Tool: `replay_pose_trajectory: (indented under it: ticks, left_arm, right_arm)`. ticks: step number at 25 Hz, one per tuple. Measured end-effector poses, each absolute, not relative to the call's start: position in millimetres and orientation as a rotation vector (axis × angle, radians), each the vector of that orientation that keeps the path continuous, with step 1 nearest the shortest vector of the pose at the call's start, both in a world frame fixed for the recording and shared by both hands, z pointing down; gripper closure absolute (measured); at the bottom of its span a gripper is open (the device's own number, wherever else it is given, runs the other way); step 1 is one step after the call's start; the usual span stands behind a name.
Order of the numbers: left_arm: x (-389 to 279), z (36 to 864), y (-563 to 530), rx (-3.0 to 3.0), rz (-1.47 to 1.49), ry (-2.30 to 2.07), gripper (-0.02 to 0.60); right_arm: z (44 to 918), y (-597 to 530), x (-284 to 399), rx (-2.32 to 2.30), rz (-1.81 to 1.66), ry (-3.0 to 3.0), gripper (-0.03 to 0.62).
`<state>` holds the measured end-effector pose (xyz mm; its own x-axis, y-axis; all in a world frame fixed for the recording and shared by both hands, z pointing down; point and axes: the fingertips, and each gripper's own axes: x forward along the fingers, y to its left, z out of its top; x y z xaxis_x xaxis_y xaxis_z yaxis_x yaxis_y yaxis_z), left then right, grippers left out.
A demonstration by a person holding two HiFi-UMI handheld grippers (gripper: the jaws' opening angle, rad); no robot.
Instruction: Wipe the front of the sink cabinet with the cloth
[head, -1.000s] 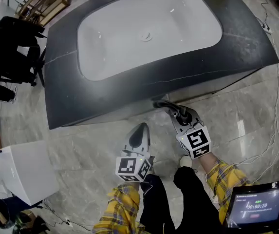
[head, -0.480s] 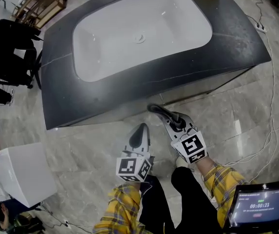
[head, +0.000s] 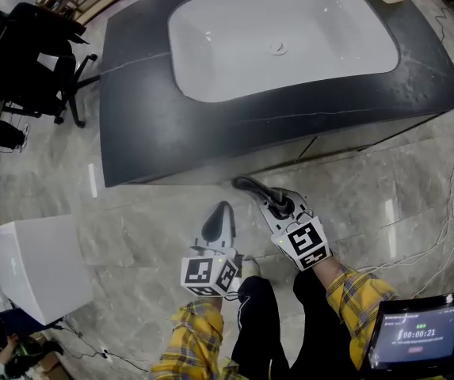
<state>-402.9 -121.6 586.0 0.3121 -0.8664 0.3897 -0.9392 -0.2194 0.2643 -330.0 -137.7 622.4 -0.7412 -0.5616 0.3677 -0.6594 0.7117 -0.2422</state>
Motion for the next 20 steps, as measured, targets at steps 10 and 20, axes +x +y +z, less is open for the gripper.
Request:
replay_pose_trajectory:
  ticks: [10,20]
  left_arm:
    - [-497.9,600.6,-104.1,2.089,0.213,-1.658,0.575]
    - [-553.4,626.5,-90.3,2.064,0.196,-1.68,0.575]
  right_arm:
    - [645.5,-114.1,-432.7,0.84,0.496,-2.667,0.551]
    - [674.5,-115.3,-493.1,0.858,0.449,-2.66,0.551]
